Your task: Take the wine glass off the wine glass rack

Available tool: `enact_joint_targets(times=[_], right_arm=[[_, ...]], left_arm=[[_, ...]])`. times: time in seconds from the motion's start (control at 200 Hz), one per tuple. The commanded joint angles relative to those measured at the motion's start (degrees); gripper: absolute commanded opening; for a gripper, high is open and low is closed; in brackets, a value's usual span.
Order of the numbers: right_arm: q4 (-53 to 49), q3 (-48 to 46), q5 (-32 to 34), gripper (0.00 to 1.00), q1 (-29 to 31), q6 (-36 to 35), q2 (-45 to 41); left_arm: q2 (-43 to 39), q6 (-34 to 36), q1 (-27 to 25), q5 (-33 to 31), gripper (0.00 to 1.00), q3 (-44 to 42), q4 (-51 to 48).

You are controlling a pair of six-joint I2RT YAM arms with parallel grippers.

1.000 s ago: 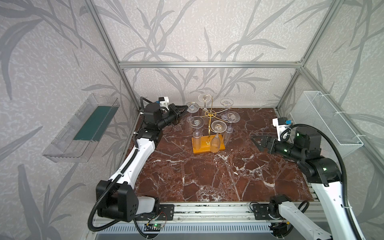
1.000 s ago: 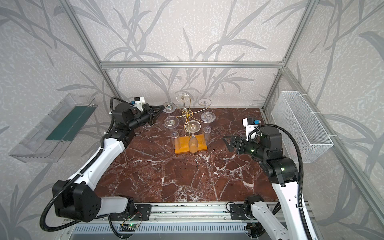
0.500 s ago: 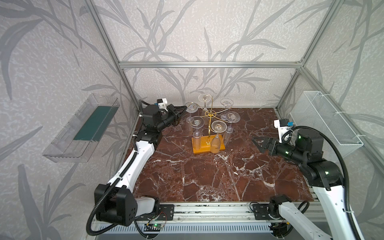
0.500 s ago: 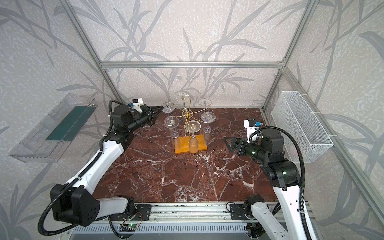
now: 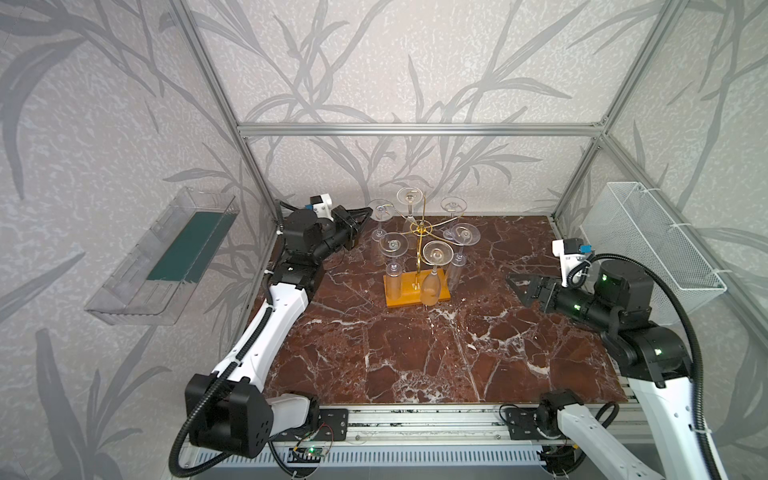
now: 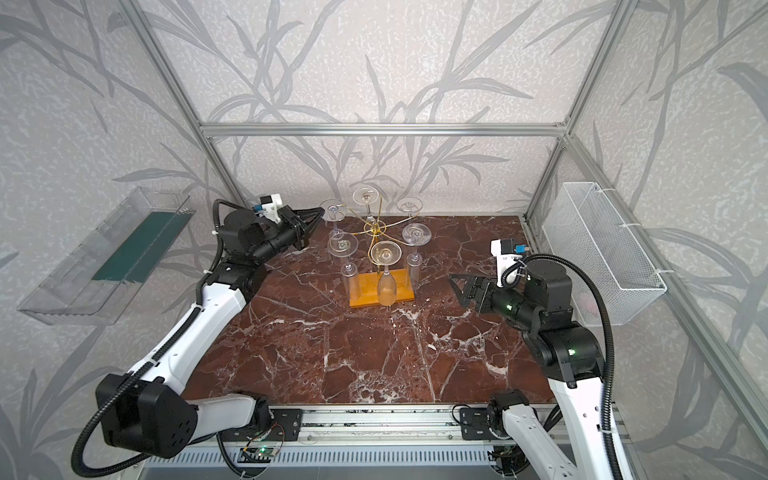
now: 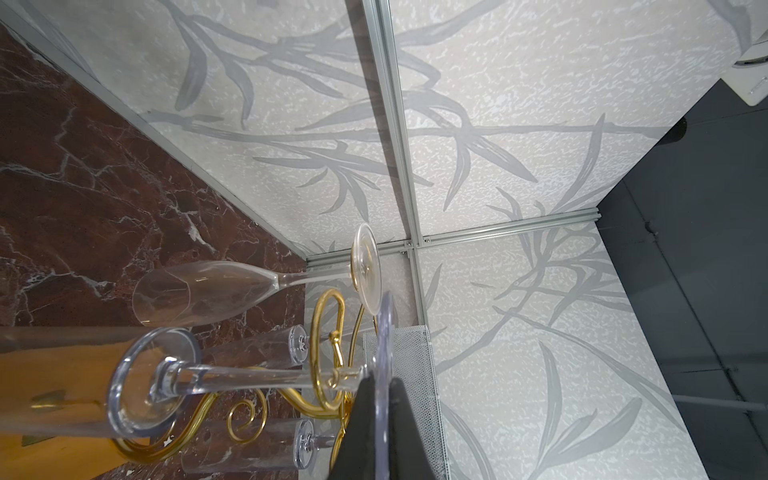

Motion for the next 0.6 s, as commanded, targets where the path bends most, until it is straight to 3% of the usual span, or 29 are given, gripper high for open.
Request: enact_joint_targets(times=[0.0, 0.595], right_arm=[[1.22, 0.22, -0.58, 0.89, 0.22, 0.27, -0.53], [2.85, -0.76, -0.75, 0.89, 0.21, 0.95, 0.0]], left_arm=[[-0.89, 0.68, -0.16, -0.4, 0.0, 3.75, 1.1], [5.99, 0.37, -0.56, 1.91, 0.0, 9.14, 2.44]])
